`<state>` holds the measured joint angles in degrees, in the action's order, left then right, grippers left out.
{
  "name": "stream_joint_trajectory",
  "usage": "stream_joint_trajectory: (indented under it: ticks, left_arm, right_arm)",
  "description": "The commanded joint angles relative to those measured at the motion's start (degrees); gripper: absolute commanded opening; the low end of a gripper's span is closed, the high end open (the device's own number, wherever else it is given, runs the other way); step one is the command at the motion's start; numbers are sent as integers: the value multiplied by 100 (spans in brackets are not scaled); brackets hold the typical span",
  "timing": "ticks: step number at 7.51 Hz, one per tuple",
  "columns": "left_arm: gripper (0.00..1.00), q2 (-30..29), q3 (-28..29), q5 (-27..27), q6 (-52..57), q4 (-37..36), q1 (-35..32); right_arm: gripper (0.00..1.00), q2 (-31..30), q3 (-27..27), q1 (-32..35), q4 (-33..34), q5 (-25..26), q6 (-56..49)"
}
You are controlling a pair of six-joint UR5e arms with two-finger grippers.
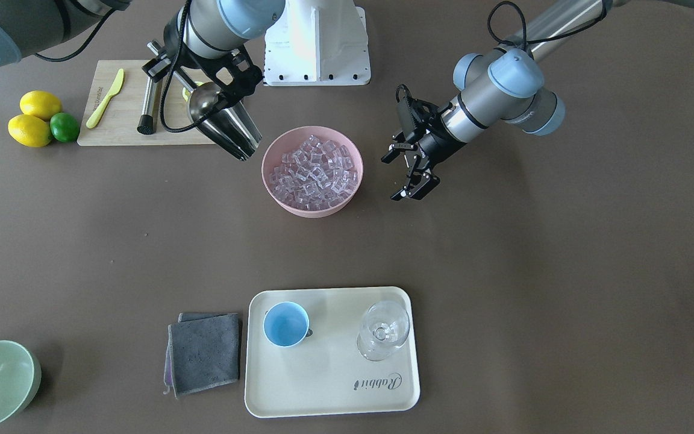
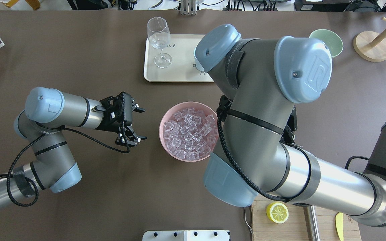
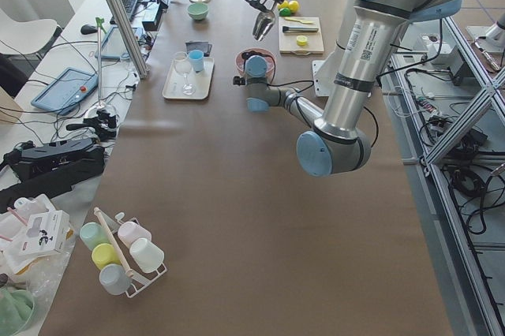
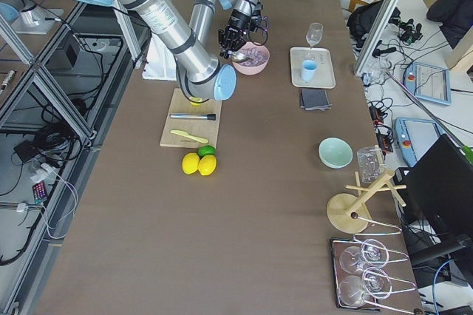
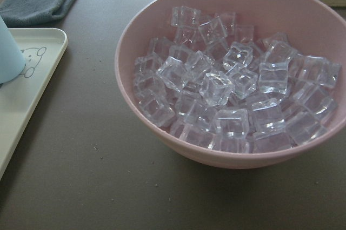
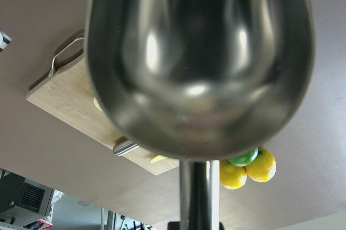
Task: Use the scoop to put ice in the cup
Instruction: 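Lower the scoop into the ice while the left gripper steadies the bowl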
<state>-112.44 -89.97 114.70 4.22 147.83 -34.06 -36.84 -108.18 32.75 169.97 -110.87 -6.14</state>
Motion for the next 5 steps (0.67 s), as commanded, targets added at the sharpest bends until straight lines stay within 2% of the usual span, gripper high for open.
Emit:
stream_joint_trajectory:
  ticks: [1, 2, 5]
  left_arm:
    - [98, 2, -20, 0, 0, 0, -4]
    - [98, 46, -38, 0, 0, 0, -4]
    - [98, 81, -108, -9, 0, -9, -4]
  right_arm:
    - [0, 81, -19, -146, -8, 74, 104]
    - [0, 81, -10, -146, -8, 274, 104]
    - [0, 81, 24, -146, 88, 206, 209]
